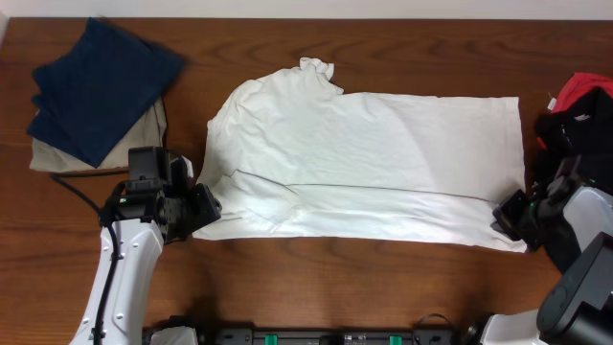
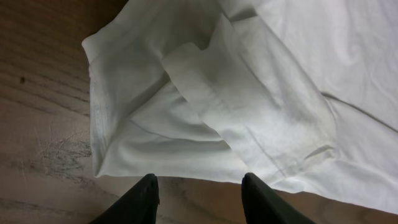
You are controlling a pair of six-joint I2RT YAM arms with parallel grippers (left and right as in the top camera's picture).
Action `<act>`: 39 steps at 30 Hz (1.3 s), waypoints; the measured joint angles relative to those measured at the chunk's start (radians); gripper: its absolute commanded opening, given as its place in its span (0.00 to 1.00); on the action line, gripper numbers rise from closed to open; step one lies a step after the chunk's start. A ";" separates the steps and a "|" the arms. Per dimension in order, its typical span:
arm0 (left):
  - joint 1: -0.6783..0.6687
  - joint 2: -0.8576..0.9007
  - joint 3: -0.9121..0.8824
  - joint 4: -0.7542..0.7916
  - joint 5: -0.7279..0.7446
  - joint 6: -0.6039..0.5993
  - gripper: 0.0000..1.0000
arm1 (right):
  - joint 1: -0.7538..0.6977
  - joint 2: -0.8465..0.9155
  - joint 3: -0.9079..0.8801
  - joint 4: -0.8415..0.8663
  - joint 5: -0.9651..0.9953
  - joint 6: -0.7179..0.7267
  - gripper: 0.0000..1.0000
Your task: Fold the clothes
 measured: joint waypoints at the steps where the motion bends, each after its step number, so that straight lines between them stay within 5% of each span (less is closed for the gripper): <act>1: 0.000 0.000 0.000 0.000 0.000 0.000 0.45 | -0.001 0.000 0.014 -0.006 0.000 0.000 0.01; 5: 0.000 0.000 0.000 0.000 0.000 0.000 0.45 | -0.009 0.000 0.089 -0.018 -0.005 0.000 0.02; 8: 0.000 0.000 0.000 0.001 0.000 0.000 0.45 | -0.015 0.000 0.137 0.024 -0.008 0.006 0.28; 12: 0.000 0.000 0.000 0.002 0.000 0.000 0.45 | -0.023 0.000 0.159 0.070 -0.007 0.002 0.38; 28: -0.085 0.002 0.000 0.014 0.005 0.036 0.47 | -0.023 0.000 0.144 -0.114 0.079 -0.040 0.21; 39: -0.331 0.147 0.000 0.031 0.021 0.049 0.52 | -0.023 0.000 0.019 -0.024 0.102 -0.043 0.27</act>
